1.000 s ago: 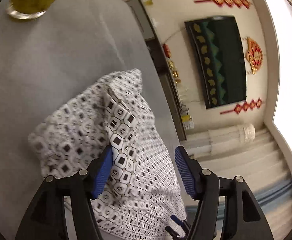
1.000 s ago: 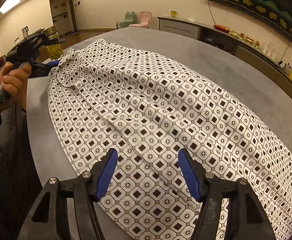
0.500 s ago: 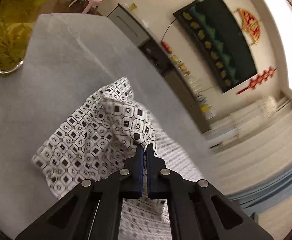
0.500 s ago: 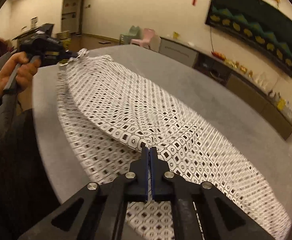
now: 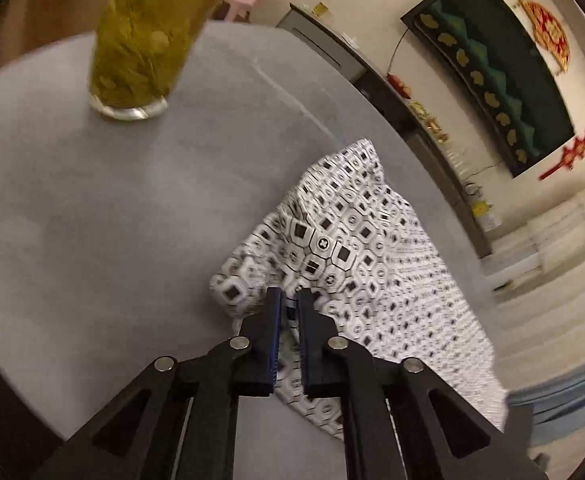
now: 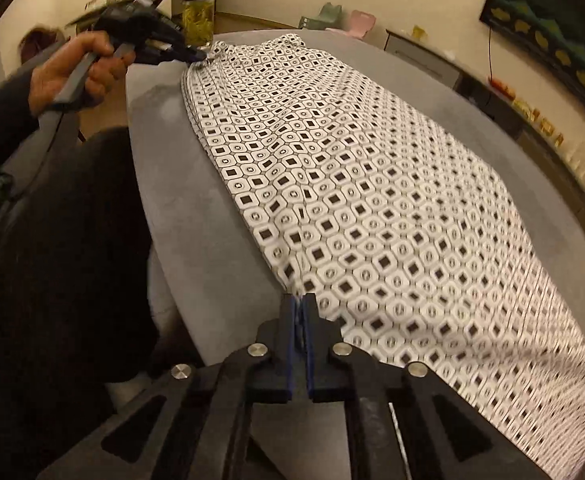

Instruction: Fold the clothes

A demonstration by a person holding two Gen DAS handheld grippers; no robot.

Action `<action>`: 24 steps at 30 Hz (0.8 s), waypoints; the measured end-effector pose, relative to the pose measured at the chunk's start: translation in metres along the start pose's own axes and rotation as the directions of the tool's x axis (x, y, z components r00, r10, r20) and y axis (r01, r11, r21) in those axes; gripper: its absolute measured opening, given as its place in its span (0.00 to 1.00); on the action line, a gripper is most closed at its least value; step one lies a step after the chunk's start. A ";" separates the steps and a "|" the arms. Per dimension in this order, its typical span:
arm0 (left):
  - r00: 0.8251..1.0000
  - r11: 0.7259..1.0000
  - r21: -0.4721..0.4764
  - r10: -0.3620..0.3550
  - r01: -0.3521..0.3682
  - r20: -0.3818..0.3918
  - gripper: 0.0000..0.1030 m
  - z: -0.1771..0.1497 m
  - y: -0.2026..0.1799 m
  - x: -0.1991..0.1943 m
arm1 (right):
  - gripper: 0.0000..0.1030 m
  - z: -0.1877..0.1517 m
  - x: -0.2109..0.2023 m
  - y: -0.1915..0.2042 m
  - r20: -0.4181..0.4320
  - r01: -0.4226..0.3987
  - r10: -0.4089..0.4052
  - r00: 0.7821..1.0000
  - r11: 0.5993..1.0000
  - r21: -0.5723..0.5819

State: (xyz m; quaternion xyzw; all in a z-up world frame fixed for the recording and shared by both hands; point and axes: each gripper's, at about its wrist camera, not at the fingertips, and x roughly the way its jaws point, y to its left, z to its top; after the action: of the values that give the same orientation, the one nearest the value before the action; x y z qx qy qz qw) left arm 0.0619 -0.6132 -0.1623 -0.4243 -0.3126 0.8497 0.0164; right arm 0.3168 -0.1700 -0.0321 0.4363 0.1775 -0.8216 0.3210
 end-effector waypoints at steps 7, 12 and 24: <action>0.987 0.971 0.221 0.055 -0.089 0.153 0.26 -0.011 -0.049 -0.032 | 0.36 -0.083 -0.084 -0.159 0.042 0.164 -0.222 0.974 0.823 0.544; 0.998 0.933 0.355 0.061 -0.049 -0.024 0.26 -0.010 -0.092 0.035 | 0.36 -0.170 -0.096 -0.250 -0.287 0.461 -0.379 0.880 0.534 0.709; 0.956 0.878 0.424 0.281 -0.222 -0.081 0.16 0.016 -0.107 0.089 | 0.36 -0.215 -0.163 -0.253 -0.263 0.380 -0.287 0.921 0.519 0.766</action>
State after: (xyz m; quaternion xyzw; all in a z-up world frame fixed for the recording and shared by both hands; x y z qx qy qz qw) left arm -0.0323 -0.5093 -0.1599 -0.5070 -0.0675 0.8591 0.0162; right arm 0.3407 0.1987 -0.0135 0.5328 -0.1163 -0.8339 -0.0844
